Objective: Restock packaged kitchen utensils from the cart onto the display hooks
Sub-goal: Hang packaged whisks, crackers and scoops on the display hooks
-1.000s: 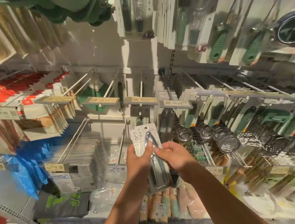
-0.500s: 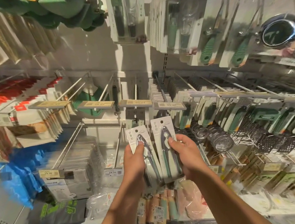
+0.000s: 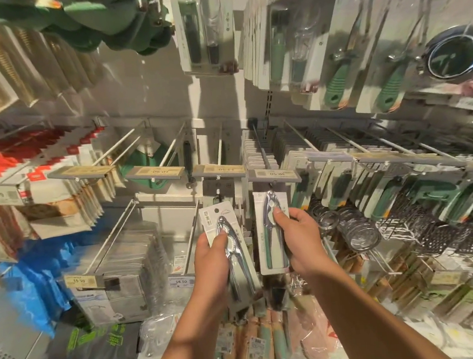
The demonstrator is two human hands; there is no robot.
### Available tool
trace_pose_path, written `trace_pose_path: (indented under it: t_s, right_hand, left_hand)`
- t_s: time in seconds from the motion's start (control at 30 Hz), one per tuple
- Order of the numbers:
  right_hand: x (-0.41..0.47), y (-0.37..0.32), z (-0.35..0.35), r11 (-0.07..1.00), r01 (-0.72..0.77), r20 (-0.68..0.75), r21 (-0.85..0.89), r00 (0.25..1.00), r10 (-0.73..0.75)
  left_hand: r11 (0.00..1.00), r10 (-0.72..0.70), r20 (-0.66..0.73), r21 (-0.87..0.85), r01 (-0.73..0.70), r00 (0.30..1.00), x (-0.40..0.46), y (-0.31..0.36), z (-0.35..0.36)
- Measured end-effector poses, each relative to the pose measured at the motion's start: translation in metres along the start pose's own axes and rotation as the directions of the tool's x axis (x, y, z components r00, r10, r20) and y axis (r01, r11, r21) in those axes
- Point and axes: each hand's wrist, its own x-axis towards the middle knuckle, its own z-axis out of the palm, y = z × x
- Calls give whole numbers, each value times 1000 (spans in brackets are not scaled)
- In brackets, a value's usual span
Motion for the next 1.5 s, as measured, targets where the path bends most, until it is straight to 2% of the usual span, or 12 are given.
trace_pose_path:
  t_s: [0.2, 0.43, 0.63, 0.93, 1.2, 1.5]
  right_hand:
    - [22, -7, 13, 998, -15, -2, -67, 1000, 14]
    - [29, -11, 9, 982, -56, 106, -182, 991, 76]
    - [18, -1, -3, 981, -74, 132, -177, 986, 98]
    - [-26, 6, -5, 976, -66, 321, -209, 938, 132]
    - [-42, 19, -7, 984, 15, 299, -180, 953, 40]
    - [-46, 16, -13, 986, 81, 205, -146, 978, -50]
  left_hand:
    - [1000, -2, -13, 5, 2, 1000, 2, 6, 0]
    - [1000, -6, -19, 7, 7, 1000, 0, 6, -1]
    - [1000, -6, 4, 7, 6, 1000, -7, 4, 2]
    - [999, 13, 110, -32, -9, 994, -24, 4, 9]
    - [999, 47, 159, -25, -44, 986, -35, 2, 16]
    - [1000, 7, 231, 5, -8, 973, -38, -3, 22]
